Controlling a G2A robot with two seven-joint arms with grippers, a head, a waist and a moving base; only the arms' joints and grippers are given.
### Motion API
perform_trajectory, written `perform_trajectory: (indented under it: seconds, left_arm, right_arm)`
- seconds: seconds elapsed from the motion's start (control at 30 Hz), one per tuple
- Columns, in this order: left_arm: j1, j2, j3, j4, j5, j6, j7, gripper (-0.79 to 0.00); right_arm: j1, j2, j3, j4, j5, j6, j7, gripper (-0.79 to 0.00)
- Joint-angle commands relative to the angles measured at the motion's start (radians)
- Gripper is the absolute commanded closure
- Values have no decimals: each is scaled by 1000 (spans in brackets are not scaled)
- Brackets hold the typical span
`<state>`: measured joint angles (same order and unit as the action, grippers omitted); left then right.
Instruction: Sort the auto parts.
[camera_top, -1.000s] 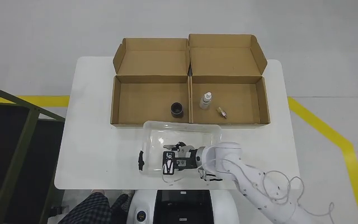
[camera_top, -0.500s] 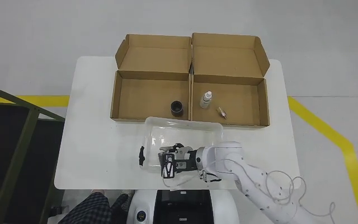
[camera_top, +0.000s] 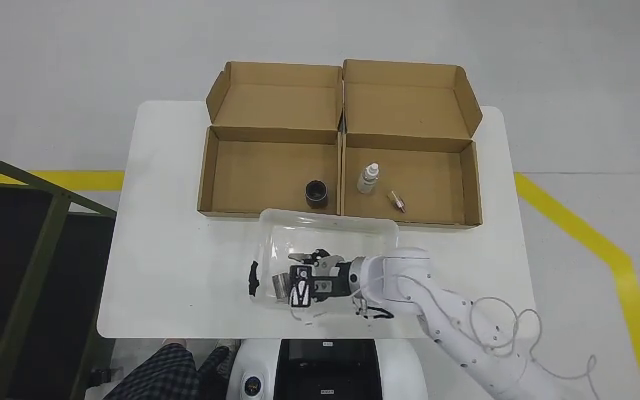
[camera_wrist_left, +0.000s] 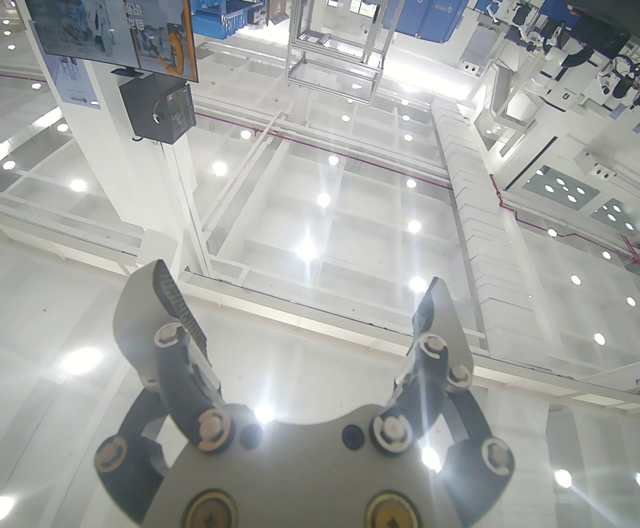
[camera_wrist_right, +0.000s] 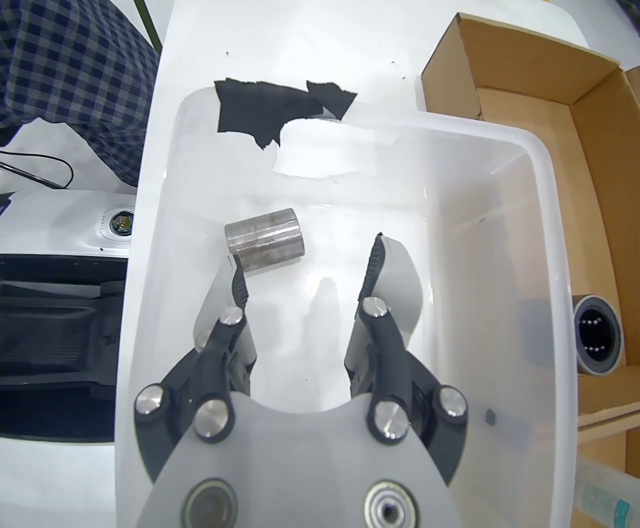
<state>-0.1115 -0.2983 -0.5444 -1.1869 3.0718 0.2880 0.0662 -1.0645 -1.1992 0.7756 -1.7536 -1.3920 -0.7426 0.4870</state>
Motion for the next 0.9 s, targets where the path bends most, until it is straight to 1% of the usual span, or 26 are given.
perform_trajectory:
  seconds: [0.0,0.1,0.23,0.33,0.47,0.6,0.87]
  left_arm:
    - [0,0,0,0,0,0,0,-785]
    - [0,0,0,0,0,0,0,-785]
    - [0,0,0,0,0,0,0,-785]
    - [0,0,0,0,0,0,0,-785]
    - [0,0,0,0,0,0,0,-785]
    - [0,0,0,0,0,0,0,-785]
    - [0,0,0,0,0,0,0,-785]
  right_arm:
    - [9,-4,-6,12,8,10,2,-477]
    - [24,-12,-24,27,18,23,8,-610]
    - [42,-24,-55,45,25,29,17,-699]
    - [55,-31,-72,58,28,30,25,-748]
    - [70,-39,-89,81,26,32,36,-767]
    - [85,-45,-97,114,30,33,40,-742]
    - [116,-56,-106,150,30,24,56,-739]
